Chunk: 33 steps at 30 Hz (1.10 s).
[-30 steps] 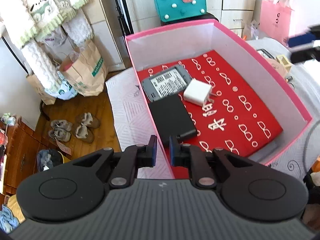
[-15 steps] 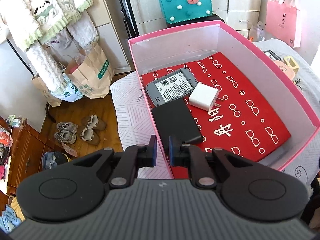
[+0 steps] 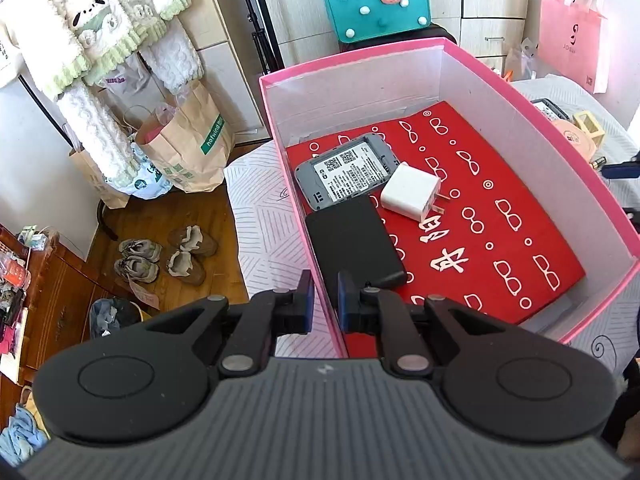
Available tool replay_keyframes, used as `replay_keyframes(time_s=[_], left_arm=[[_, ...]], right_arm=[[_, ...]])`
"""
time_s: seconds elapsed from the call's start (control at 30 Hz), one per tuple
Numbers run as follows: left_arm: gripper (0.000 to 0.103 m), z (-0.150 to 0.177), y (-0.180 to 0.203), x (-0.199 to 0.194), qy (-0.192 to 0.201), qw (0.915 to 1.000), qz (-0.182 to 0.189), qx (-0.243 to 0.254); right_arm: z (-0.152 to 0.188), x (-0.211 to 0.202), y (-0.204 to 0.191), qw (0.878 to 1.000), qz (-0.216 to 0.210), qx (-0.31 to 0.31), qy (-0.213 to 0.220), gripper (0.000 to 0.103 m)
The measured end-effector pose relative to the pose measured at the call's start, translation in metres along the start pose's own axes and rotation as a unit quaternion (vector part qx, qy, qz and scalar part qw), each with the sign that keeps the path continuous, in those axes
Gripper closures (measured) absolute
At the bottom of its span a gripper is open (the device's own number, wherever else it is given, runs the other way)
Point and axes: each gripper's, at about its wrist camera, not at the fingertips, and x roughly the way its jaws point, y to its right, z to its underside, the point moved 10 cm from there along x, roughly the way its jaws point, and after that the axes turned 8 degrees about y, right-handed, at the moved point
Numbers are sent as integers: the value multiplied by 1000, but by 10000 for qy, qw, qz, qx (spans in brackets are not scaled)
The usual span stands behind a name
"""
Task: Organize rigid objects
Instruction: 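Grasp the yellow star hair clip with the right gripper, then carry the yellow star clip into the pink box and open the right gripper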
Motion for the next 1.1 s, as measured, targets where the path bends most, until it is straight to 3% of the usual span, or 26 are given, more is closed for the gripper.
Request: replay_keyframes(time_s=[0.13, 0.27, 0.33, 0.5, 0.9, 1.1], left_arm=[[92, 1, 0, -1, 48, 10000, 17, 9], [92, 1, 0, 0, 58, 10000, 33, -17], [92, 1, -1, -1, 43, 10000, 56, -15], [92, 1, -1, -1, 55, 10000, 54, 4], [92, 1, 0, -1, 48, 9999, 107, -21], [92, 1, 0, -1, 90, 9999, 140, -19]], right_arm=[[0, 12, 9, 9996, 195, 190, 82, 41], [0, 21, 14, 9988, 106, 461, 144, 41], [0, 21, 11, 9989, 89, 411, 217, 47], [-2, 15, 4, 9989, 303, 185, 293, 49], [-37, -20, 4, 9959, 88, 539, 726, 49], [-84, -47, -12, 9900, -457, 597, 1197, 49]])
